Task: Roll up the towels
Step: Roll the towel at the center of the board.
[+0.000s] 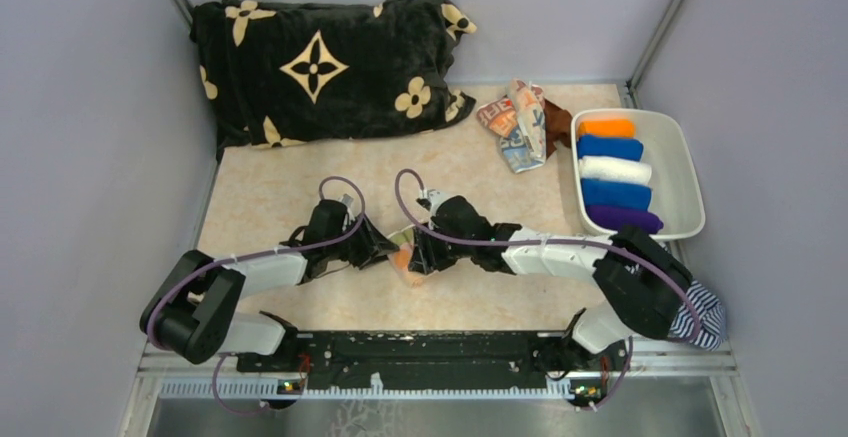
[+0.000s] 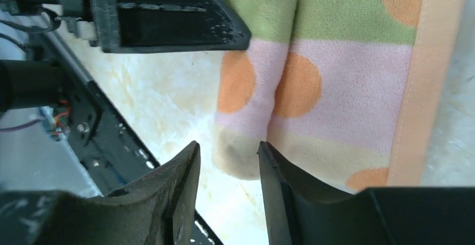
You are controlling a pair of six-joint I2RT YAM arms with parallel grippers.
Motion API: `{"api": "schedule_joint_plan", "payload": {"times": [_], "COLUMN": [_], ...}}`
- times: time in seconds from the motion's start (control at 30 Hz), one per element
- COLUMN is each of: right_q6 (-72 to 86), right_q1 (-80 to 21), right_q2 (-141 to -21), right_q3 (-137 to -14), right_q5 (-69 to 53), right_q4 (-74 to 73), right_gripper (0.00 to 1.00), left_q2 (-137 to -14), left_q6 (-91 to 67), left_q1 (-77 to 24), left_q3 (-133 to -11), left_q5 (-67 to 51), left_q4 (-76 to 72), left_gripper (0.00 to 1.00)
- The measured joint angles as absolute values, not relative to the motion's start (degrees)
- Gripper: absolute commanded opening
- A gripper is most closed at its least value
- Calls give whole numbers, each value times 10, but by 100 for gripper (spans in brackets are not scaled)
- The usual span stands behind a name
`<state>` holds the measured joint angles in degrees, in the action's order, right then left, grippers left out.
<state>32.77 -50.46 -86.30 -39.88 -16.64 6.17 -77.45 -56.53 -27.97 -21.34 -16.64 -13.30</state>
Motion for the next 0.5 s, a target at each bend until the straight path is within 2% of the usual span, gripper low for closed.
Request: {"api": "schedule_joint_plan", "payload": {"times": [0.07, 0.2, 0.3, 0.5], "right_q6": [301, 263, 243, 223], "right_q1": [-541, -610, -655, -707], "right_q2": [-840, -827, -849, -940], "right_q3": [-427, -482, -529, -594], "right_q5": [-102, 19, 111, 216], "right_q4": [3, -80, -129, -173], "right_gripper": [46, 55, 57, 57], "left_q2": [-775, -775, -775, -775], "left_q6": [-565, -566, -568, -569], "left_q1": [-280, -280, -283, -284], "left_q3": [-214, -214, -213, -213], "left_q5": [-165, -162, -160, -159], "left_q4": [-133, -134, -136, -138], "left_gripper": [50, 50, 50, 50]}}
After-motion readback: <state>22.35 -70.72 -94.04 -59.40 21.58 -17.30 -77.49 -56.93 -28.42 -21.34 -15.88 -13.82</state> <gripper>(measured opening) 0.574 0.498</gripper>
